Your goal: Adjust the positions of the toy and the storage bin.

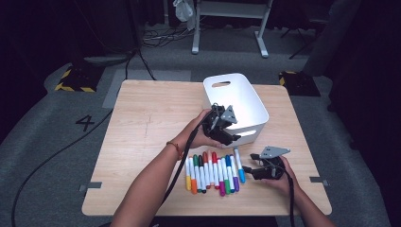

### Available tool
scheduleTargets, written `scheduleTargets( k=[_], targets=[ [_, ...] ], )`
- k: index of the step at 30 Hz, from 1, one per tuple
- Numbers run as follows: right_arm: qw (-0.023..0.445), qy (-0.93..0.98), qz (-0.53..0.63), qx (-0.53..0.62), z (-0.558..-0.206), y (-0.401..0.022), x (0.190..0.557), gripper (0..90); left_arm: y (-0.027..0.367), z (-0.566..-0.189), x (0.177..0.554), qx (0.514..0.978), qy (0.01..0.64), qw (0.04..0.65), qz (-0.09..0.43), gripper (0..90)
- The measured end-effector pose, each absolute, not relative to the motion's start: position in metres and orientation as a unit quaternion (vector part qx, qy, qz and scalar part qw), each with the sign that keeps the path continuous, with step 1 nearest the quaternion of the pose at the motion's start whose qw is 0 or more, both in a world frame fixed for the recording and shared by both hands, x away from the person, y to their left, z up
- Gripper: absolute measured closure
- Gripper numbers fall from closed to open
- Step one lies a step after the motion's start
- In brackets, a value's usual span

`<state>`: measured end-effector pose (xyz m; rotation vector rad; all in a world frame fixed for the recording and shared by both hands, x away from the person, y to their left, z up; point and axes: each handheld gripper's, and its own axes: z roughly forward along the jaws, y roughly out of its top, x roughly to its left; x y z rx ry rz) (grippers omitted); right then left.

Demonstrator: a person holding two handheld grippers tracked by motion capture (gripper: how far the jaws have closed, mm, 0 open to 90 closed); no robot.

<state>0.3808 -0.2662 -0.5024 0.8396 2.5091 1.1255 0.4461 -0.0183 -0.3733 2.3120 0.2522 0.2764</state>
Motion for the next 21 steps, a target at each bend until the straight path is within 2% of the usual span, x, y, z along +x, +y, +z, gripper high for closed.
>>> scheduleTargets(
  k=[1,2,5,9,11,21],
  targets=[
    [0.133,0.865,0.388,0.289,-0.502,-0.266,0.381,34.1,-0.021,-0.377,0.450,0.913,0.103,0.378,0.114,44.6],
    [0.133,0.865,0.388,0.289,-0.502,-0.266,0.381,34.1,-0.022,-0.378,0.451,0.914,0.103,0.377,0.112,54.2],
    [0.133,0.865,0.388,0.290,-0.502,-0.266,0.381,34.1,-0.022,-0.385,0.459,0.918,0.111,0.367,0.099,67.5],
    [0.133,0.864,0.389,0.290,-0.503,-0.266,0.381,34.3,-0.019,-0.386,0.462,0.914,0.110,0.382,0.082,76.0],
    [0.133,0.864,0.390,0.289,-0.503,-0.267,0.381,34.3,-0.017,-0.384,0.461,0.913,0.111,0.382,0.089,81.8],
    [0.131,0.863,0.391,0.291,-0.503,-0.267,0.380,34.6,0.022,-0.384,0.458,0.900,0.177,0.385,0.096,83.1]
  ],
)
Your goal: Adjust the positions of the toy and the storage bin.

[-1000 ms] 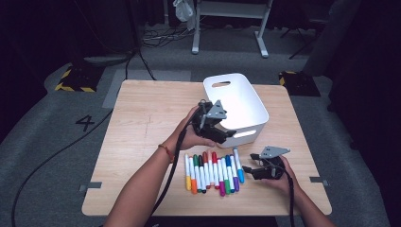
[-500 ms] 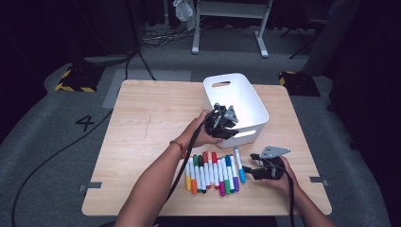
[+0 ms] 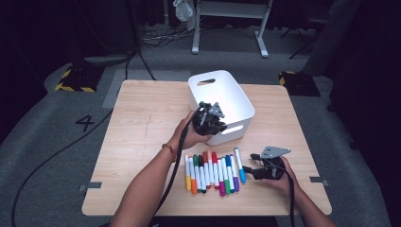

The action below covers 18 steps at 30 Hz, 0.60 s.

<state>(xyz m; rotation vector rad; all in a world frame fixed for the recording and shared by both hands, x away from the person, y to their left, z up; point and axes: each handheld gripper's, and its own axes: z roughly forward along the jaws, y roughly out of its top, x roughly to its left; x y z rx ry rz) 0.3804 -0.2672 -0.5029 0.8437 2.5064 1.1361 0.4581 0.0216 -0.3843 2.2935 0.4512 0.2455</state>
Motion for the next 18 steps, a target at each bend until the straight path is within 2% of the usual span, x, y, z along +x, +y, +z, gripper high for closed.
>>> scheduleTargets(
  k=[10,18],
  targets=[
    [0.132,0.863,0.392,0.291,-0.503,-0.268,0.380,34.6,0.076,-0.386,0.442,0.877,0.262,0.376,0.141,84.8],
    [0.132,0.863,0.392,0.290,-0.503,-0.268,0.380,34.4,0.099,-0.387,0.417,0.862,0.299,0.374,0.166,85.3]
  ],
)
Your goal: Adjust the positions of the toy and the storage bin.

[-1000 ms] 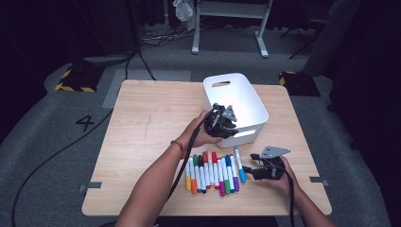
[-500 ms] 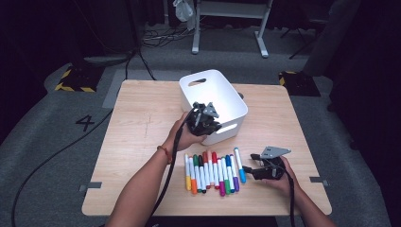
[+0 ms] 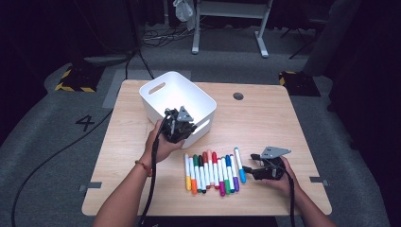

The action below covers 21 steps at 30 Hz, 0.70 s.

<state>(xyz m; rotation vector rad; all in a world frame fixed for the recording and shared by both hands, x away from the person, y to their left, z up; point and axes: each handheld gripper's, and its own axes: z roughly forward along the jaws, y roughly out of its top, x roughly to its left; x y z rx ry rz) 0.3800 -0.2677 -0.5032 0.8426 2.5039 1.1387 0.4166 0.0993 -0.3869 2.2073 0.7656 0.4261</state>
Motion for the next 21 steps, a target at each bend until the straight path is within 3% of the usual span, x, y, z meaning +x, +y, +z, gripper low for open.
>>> scheduleTargets(
  k=[8,12,14,21],
  targets=[
    [0.132,0.863,0.392,0.291,-0.503,-0.268,0.380,34.0,0.103,-0.387,0.400,0.852,0.314,0.383,0.171,83.9],
    [0.132,0.863,0.392,0.291,-0.503,-0.268,0.380,33.8,0.109,-0.376,0.388,0.834,0.306,0.418,0.190,64.6],
    [0.132,0.863,0.392,0.291,-0.503,-0.268,0.380,33.8,0.115,-0.372,0.376,0.830,0.304,0.422,0.200,63.1],
    [0.132,0.863,0.392,0.291,-0.503,-0.268,0.380,33.7,0.144,-0.381,0.338,0.808,0.322,0.445,0.213,37.5]
  ],
)
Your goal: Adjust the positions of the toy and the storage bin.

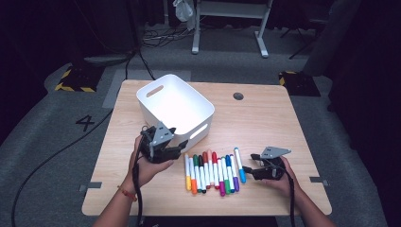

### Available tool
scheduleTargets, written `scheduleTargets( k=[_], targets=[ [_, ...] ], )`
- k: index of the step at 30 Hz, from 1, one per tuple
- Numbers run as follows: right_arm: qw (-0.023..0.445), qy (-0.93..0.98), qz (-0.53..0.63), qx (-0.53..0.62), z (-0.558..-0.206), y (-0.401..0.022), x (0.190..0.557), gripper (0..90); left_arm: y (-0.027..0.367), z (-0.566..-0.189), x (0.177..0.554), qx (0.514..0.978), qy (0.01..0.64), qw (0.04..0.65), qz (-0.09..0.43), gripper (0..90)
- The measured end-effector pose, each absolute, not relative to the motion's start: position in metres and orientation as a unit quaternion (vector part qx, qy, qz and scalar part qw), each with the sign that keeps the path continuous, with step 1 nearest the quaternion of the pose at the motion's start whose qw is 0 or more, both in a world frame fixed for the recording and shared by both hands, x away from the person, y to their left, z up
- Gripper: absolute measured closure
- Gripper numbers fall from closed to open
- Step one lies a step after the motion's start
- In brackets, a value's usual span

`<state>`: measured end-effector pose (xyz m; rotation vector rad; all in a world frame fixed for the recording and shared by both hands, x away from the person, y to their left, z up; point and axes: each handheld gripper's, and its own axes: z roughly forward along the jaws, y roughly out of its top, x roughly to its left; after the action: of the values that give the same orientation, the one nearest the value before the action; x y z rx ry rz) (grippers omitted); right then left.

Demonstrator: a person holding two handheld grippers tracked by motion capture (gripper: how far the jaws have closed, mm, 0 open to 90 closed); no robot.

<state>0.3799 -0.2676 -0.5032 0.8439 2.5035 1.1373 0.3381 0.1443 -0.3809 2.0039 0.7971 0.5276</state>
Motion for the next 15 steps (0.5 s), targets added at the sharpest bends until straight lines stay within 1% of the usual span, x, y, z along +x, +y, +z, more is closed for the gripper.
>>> scheduleTargets(
  k=[2,4,6,7,8,10,12,13,15],
  targets=[
    [0.132,0.863,0.392,0.291,-0.503,-0.268,0.380,33.7,0.151,-0.386,0.329,0.807,0.321,0.454,0.199,32.1],
    [0.133,0.863,0.392,0.291,-0.503,-0.268,0.380,33.7,0.155,-0.397,0.319,0.814,0.318,0.446,0.190,27.6],
    [0.133,0.863,0.392,0.291,-0.503,-0.268,0.380,33.7,0.155,-0.415,0.313,0.829,0.316,0.429,0.172,26.6],
    [0.133,0.863,0.392,0.291,-0.503,-0.268,0.380,33.7,0.154,-0.427,0.313,0.839,0.318,0.409,0.165,26.5],
    [0.133,0.863,0.391,0.291,-0.503,-0.268,0.380,33.7,0.153,-0.435,0.314,0.845,0.320,0.398,0.159,27.7],
    [0.133,0.863,0.391,0.291,-0.503,-0.268,0.380,33.6,0.148,-0.459,0.320,0.865,0.319,0.363,0.137,34.4],
    [0.133,0.863,0.391,0.292,-0.503,-0.267,0.380,33.5,0.145,-0.477,0.328,0.875,0.321,0.339,0.127,36.6],
    [0.133,0.863,0.390,0.292,-0.503,-0.268,0.380,33.5,0.143,-0.484,0.334,0.877,0.325,0.334,0.119,38.4],
    [0.132,0.863,0.390,0.293,-0.503,-0.268,0.380,33.7,0.139,-0.494,0.344,0.878,0.333,0.325,0.109,39.2]
  ],
)
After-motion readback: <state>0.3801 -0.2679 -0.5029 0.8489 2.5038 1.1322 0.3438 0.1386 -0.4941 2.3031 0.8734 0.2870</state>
